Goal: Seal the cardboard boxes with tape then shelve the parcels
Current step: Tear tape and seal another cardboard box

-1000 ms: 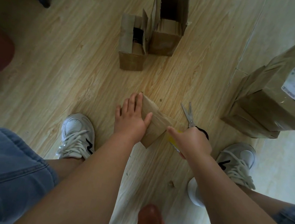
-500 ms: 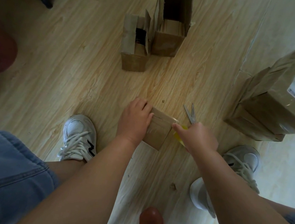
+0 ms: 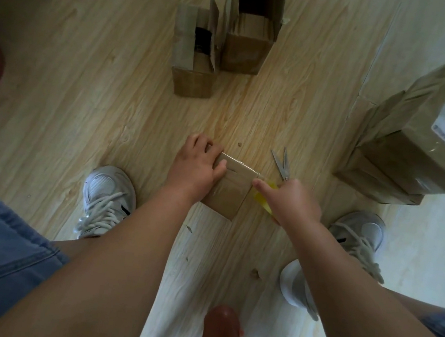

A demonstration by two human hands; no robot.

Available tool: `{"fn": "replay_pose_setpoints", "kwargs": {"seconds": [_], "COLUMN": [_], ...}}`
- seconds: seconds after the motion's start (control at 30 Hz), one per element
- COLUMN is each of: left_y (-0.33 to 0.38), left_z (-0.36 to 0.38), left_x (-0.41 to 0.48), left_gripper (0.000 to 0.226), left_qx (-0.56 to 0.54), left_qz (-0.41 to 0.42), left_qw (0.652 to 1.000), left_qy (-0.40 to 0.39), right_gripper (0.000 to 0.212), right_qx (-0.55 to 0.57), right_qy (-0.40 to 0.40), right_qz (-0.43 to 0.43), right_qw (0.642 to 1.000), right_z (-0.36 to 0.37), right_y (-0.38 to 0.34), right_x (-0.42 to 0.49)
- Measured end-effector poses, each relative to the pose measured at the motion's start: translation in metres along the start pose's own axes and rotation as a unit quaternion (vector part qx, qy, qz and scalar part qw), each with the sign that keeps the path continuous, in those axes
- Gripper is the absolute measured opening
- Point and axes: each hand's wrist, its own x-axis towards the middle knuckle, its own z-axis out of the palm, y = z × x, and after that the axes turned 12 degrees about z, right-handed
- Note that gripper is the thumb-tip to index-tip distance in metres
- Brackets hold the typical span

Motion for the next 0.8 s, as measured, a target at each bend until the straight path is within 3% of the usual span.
{"fn": "replay_pose_setpoints", "kwargs": {"seconds": [0.07, 0.2, 0.4, 0.63, 0.8], "left_y": [-0.001, 0.000, 0.007, 0.022, 0.042], "left_z": [0.001, -0.001, -0.015, -0.016, -0.004], "left_x": [0.002, 0.009, 0.022, 0.007, -0.005], "left_gripper": [0.065, 0.050, 0.053, 0.054, 0.048], "left_qx": [0.019, 0.050, 0.073, 0.135, 0.064], "left_qz": [-0.003, -0.024, -0.029, 0.020, 0.095], "left_qw": [0.999, 0.995, 0.984, 0.982, 0.980], "left_qy": [-0.026, -0.088, -0.162, -0.135, -0.164], "right_gripper": [0.061, 0.061, 0.061, 0.062, 0.061], "right_qx": [0.007, 0.016, 0.050, 0.014, 0.021], "right_qy": [-0.005, -0.016, -0.038, -0.068, -0.072], "right_qz": [0.002, 0.003, 0.020, 0.007, 0.010], "right_qw": [1.000, 1.000, 0.998, 0.998, 0.997], "right_z": [0.000, 0.000, -0.001, -0.001, 0.001], "right_y": [0.001, 0.001, -0.002, 0.002, 0.001], "right_x": [0.001, 0.003, 0.006, 0.009, 0.009]}}
